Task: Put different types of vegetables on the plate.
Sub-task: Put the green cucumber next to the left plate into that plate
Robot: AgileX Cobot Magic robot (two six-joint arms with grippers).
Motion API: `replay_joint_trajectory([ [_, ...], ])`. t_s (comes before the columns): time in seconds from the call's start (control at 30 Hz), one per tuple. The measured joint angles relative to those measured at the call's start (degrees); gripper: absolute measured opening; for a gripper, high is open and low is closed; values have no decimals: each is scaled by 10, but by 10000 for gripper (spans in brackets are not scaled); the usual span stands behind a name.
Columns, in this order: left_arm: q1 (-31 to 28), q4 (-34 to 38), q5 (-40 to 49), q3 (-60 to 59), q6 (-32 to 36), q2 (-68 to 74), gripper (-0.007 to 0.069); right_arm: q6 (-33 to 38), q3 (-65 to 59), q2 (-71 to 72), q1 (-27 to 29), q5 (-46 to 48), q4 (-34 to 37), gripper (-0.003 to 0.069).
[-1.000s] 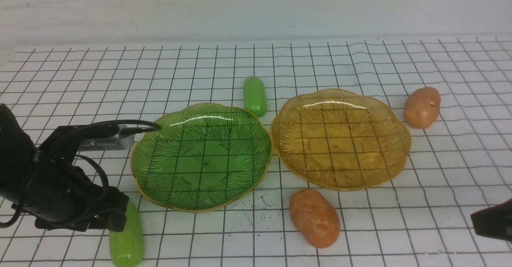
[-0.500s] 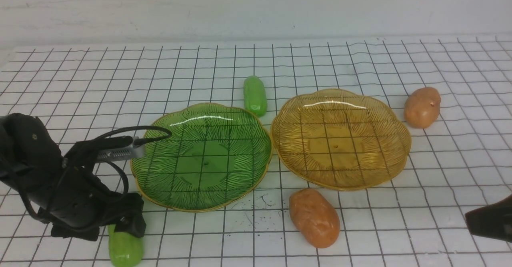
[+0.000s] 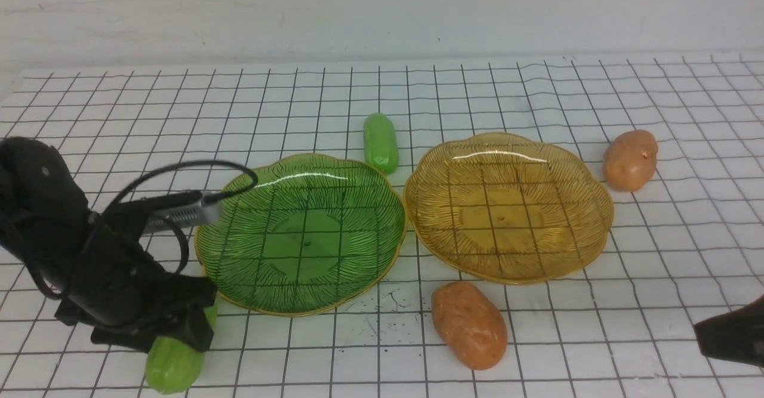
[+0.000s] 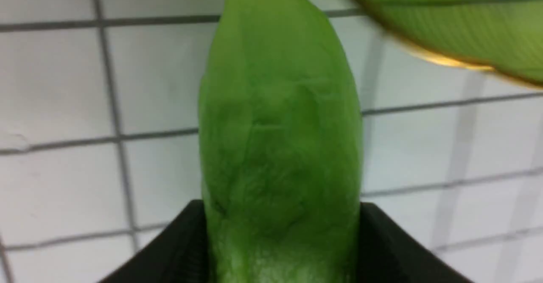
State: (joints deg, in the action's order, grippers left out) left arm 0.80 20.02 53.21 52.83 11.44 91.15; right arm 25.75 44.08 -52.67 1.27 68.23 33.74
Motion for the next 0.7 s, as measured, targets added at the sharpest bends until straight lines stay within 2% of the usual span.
replay_joint_trajectory([
  [0.07, 3, 35, 21, 28, 3, -20, 374, 0, 0, 0, 0, 0, 0, -15],
  [0.17, 15, 74, 3, 57, 7, -32, 374, 0, 0, 0, 0, -6, 5, -15],
  [0.33, 41, 107, -100, 80, 26, -31, 374, 12, 0, 0, 0, -13, 10, -15],
  [0.43, 61, 110, -185, 81, 77, -15, 374, 27, 0, 0, 0, -14, 13, -15],
  [0.53, 73, 111, -224, 81, 105, 9, 375, 36, 0, 0, 0, -16, 19, -15],
  [0.67, 77, 113, -242, 81, 115, 40, 451, 54, 0, 0, 0, -21, 39, -15],
  [0.7, 77, 113, -238, 81, 116, 49, 504, 61, 0, 0, 0, -24, 52, -15],
])
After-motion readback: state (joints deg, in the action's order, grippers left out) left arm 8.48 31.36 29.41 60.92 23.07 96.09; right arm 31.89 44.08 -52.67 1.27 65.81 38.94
